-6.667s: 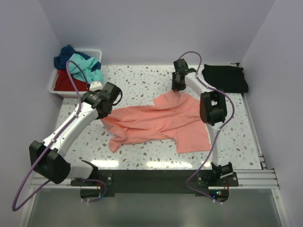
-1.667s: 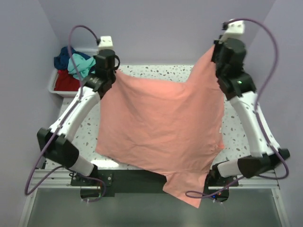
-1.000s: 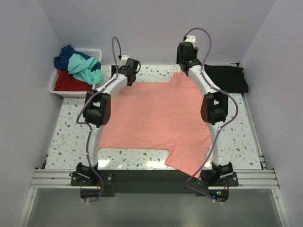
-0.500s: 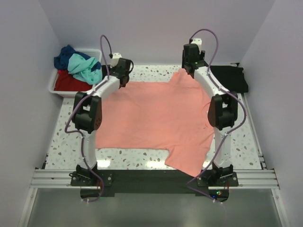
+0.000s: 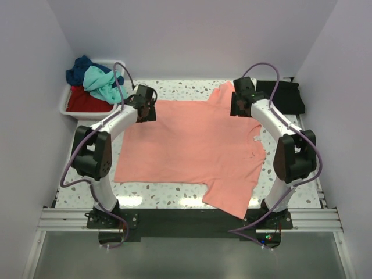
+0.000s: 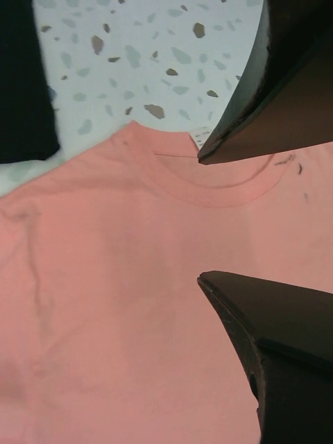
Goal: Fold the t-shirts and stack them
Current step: Flatten the tshirt out
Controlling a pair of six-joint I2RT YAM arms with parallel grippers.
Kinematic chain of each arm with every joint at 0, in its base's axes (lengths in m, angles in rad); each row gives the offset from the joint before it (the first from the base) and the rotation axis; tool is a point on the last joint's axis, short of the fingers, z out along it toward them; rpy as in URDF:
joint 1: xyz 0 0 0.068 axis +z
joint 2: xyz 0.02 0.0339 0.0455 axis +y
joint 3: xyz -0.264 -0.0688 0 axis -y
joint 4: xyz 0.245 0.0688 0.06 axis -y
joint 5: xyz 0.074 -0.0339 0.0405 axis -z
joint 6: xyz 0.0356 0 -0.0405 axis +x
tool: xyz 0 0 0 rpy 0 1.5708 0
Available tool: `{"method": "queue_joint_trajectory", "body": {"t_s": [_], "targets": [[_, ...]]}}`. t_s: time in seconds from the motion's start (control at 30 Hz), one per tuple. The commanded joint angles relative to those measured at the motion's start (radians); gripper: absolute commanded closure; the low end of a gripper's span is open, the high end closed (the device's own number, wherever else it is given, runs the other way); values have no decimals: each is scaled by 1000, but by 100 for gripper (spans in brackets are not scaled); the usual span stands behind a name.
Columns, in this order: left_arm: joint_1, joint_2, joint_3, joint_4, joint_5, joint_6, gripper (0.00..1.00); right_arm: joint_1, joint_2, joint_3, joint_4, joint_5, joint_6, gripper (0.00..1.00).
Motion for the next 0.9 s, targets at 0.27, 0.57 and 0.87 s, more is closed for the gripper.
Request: {"method": "queue_joint_trajectory", "body": {"t_s": [0.27, 0.57, 0.87], "targets": [[3, -72, -153, 32, 188, -67, 13, -4, -116, -305, 18, -222, 71, 33], [1, 11, -135, 0, 114, -113, 12, -3, 14, -280, 40, -245, 48, 34], [7, 106, -76, -32, 43, -144, 12, -6, 155, -193, 49, -257, 47, 34]]}}
